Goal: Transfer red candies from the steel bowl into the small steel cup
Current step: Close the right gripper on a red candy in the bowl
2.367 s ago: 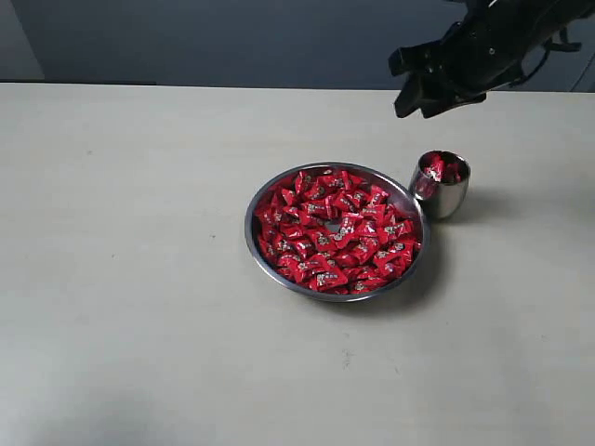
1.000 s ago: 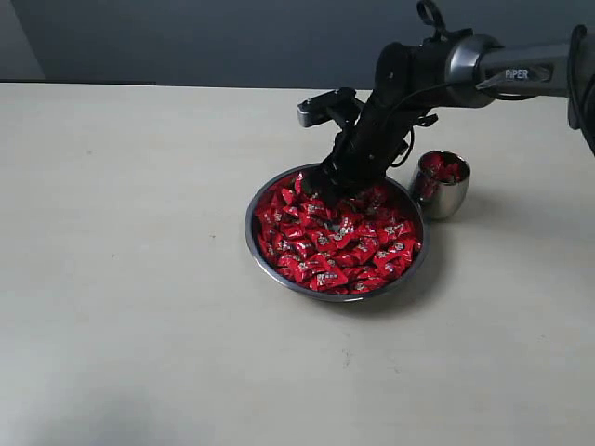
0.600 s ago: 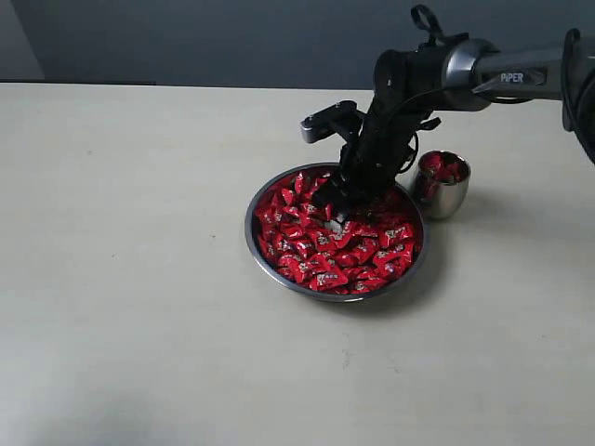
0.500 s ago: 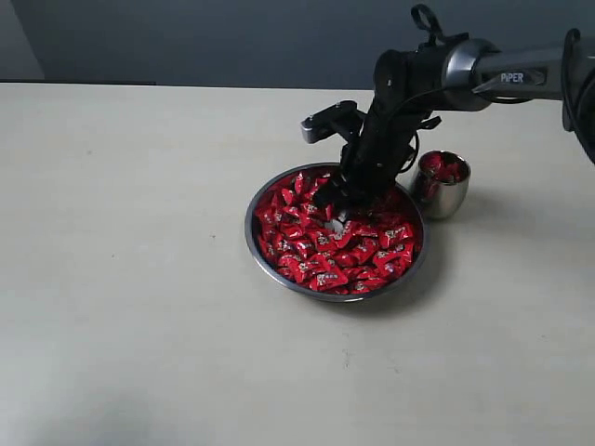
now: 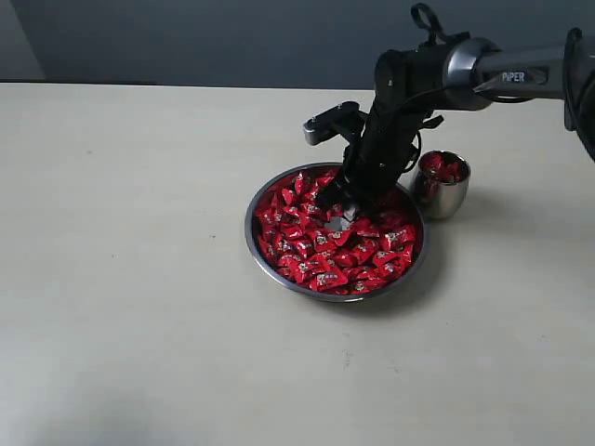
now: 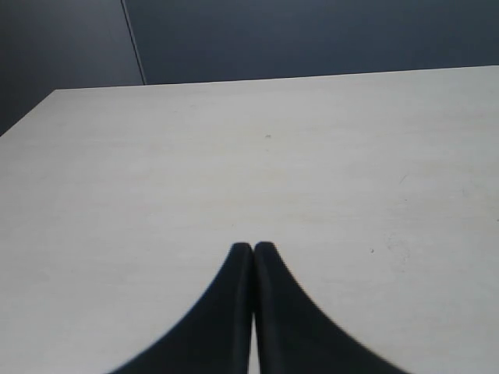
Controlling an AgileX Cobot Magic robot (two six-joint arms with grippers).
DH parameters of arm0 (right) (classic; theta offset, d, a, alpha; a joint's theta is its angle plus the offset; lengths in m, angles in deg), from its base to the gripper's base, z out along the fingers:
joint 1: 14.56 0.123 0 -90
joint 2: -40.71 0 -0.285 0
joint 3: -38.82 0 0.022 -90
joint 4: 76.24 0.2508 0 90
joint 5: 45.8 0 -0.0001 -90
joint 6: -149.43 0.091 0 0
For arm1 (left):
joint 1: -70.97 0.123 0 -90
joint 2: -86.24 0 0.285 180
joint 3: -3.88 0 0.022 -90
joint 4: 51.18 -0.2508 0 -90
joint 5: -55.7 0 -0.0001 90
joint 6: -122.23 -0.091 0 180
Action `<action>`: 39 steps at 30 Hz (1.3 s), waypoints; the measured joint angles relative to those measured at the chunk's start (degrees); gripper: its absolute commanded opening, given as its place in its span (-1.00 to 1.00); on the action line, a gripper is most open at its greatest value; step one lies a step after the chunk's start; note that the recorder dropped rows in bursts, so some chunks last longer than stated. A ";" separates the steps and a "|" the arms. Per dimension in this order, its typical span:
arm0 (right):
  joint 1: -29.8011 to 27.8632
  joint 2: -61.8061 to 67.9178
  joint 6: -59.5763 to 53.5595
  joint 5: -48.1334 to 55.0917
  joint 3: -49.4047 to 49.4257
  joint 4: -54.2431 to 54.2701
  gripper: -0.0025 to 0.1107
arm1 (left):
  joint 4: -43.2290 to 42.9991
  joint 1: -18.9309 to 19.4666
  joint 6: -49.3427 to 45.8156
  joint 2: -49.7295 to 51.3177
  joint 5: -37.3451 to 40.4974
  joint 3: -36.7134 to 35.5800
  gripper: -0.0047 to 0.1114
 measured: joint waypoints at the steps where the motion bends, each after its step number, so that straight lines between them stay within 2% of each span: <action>1: 0.00 -0.46 0.00 0.30 0.00 0.14 -0.97 | 0.00 0.00 0.00 0.00 0.00 0.00 -0.91; 17: 0.00 -7.02 1.53 0.30 0.00 0.60 -0.97 | 0.00 0.00 0.00 0.00 0.00 0.00 -0.91; 39: 0.00 -5.32 1.75 0.20 0.00 5.64 -0.97 | 0.00 0.00 0.00 0.00 0.00 0.00 -0.91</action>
